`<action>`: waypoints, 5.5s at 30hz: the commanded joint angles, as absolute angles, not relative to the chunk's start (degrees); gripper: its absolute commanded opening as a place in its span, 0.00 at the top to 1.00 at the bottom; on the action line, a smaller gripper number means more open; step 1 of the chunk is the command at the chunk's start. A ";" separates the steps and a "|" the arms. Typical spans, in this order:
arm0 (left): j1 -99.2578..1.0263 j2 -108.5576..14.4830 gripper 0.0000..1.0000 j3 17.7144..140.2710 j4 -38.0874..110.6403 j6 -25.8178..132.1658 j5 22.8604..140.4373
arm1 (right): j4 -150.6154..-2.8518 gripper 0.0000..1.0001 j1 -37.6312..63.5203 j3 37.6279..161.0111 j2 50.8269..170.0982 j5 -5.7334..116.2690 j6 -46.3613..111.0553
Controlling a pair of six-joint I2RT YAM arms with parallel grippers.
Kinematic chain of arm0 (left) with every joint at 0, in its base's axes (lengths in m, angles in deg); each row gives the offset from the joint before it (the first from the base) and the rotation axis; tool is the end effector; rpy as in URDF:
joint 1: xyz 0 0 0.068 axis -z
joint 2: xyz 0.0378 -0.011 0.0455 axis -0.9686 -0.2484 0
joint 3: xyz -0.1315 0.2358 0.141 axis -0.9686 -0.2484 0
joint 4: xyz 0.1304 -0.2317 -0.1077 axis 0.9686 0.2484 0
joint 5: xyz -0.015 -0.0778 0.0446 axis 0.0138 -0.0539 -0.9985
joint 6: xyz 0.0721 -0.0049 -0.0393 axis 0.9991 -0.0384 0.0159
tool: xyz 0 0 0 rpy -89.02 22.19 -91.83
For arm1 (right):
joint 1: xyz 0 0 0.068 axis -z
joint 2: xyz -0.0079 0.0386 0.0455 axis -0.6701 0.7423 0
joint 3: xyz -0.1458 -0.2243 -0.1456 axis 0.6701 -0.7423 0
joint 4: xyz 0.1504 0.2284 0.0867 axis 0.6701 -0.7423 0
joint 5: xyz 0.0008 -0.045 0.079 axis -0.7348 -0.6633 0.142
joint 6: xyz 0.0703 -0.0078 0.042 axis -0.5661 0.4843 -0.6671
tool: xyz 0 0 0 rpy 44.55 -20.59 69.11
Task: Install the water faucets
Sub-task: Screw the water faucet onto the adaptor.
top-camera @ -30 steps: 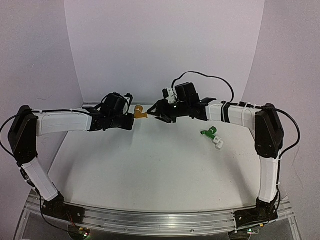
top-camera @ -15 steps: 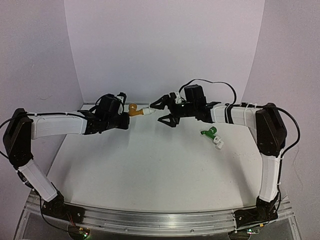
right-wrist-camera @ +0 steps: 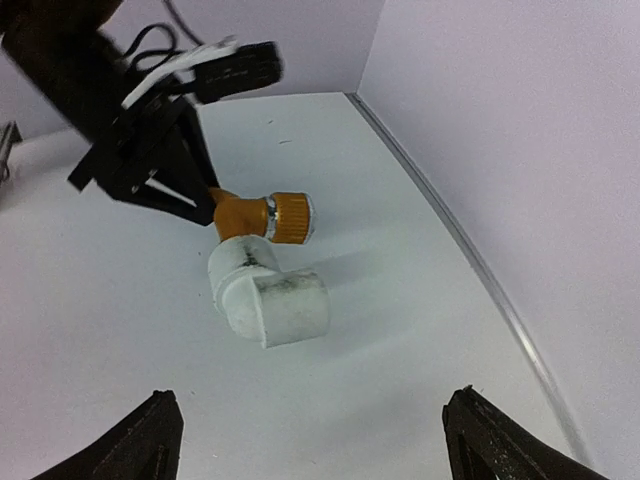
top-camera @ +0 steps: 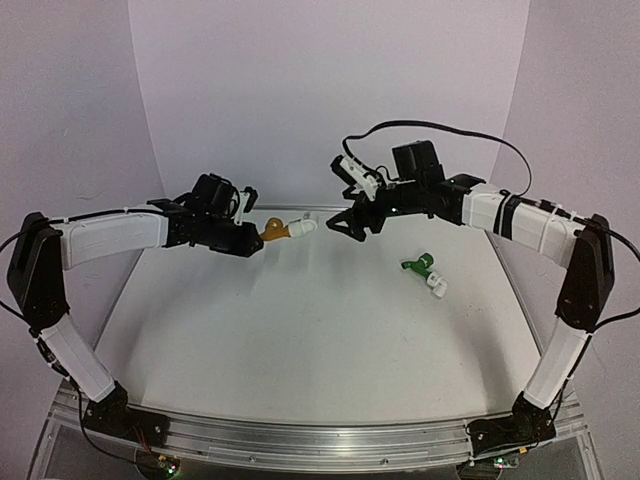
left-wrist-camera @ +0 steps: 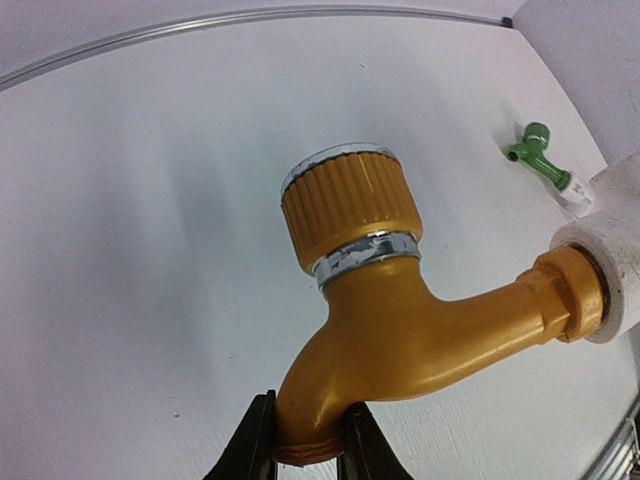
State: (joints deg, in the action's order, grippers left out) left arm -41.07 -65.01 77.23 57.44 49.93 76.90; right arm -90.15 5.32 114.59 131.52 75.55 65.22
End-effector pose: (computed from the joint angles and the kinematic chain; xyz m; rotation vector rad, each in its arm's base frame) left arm 0.3430 -0.2415 0.2614 0.4353 2.3167 -0.5035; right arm 0.3685 0.3170 0.3509 -1.3005 1.5299 0.6081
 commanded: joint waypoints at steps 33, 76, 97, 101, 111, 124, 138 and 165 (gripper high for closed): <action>-40.09 -70.19 1.00 86.13 64.57 54.94 93.70 | -84.39 0.65 -4.20 110.11 137.30 64.61 102.12; -36.55 -59.40 1.00 70.10 38.68 47.54 61.26 | -69.92 0.06 8.17 113.15 134.99 82.00 8.74; -38.31 -67.44 1.00 82.58 61.67 50.84 89.50 | -87.86 0.14 -2.01 107.69 129.52 74.87 103.53; -38.35 -67.63 1.00 82.85 61.72 51.36 91.08 | -88.02 0.17 -3.04 107.55 130.48 72.34 106.82; -38.34 -67.49 1.00 83.12 62.10 51.75 91.97 | -89.42 0.22 -3.83 108.05 133.43 70.40 107.20; -38.23 -67.32 1.00 83.35 61.82 52.09 90.60 | -80.60 0.75 -4.18 109.17 135.82 65.00 93.56; -37.04 -59.76 1.00 70.32 32.85 49.85 59.38 | -78.59 1.00 -1.34 117.35 141.18 71.13 24.24; -37.04 -56.23 1.00 64.77 33.55 48.38 56.45 | -77.13 0.04 7.42 112.18 137.58 85.17 9.30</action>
State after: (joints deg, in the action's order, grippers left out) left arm -36.47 -58.17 61.14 31.26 51.66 57.52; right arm -59.14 7.05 106.39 145.57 90.96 -23.36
